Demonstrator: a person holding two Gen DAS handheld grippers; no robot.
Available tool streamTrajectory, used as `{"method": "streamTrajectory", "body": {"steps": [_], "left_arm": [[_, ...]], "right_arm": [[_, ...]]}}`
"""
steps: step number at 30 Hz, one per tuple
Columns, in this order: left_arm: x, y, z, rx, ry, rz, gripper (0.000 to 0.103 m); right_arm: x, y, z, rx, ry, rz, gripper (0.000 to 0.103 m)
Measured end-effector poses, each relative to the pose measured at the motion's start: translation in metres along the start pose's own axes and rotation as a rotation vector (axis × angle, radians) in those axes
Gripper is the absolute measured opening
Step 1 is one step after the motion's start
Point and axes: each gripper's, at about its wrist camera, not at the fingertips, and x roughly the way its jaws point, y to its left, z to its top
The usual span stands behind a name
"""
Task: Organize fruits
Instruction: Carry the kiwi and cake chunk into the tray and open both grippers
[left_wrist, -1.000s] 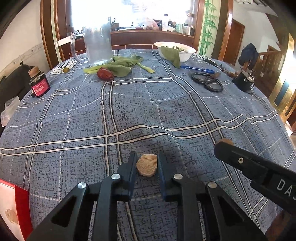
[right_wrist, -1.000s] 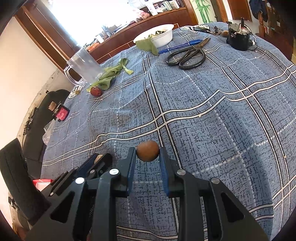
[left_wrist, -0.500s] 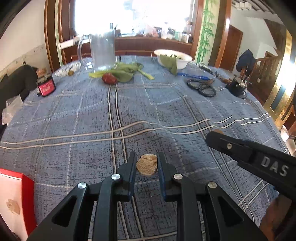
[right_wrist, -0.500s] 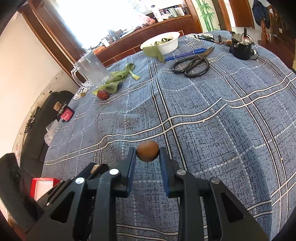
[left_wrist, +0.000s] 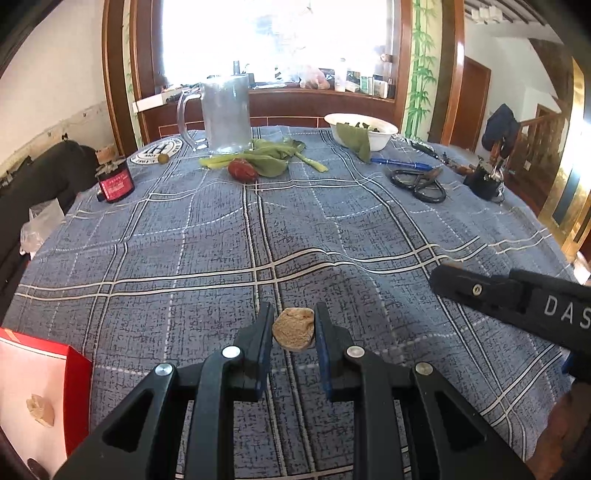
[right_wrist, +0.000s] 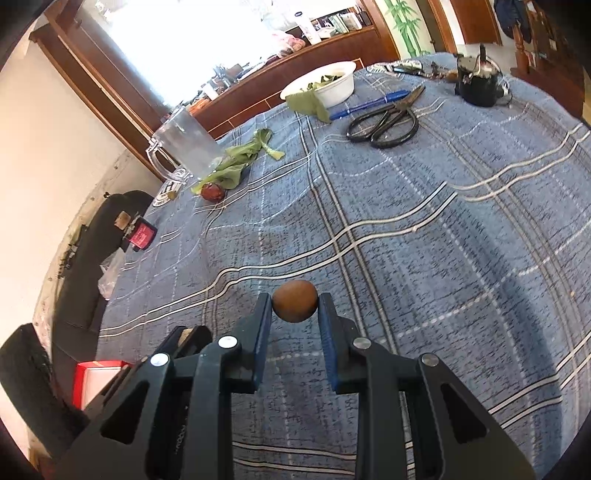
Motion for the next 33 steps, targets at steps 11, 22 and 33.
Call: {"method": "streamTrajectory", "body": {"steps": [11,22,33], "left_arm": [[-0.016,0.002,0.001,-0.003,-0.041,-0.028,0.021],[-0.066,0.008,0.0,-0.098,-0.147,-0.059,0.021],[-0.186,0.074,-0.062,0.014,-0.237,0.028,0.021]], "right_arm": [[0.004,-0.005,-0.005,0.034,0.012,-0.005,0.028],[-0.024,0.003,-0.002,-0.083,-0.181,-0.162,0.027],[-0.065,0.113,-0.089,-0.32,-0.194,0.079,0.028]]}}
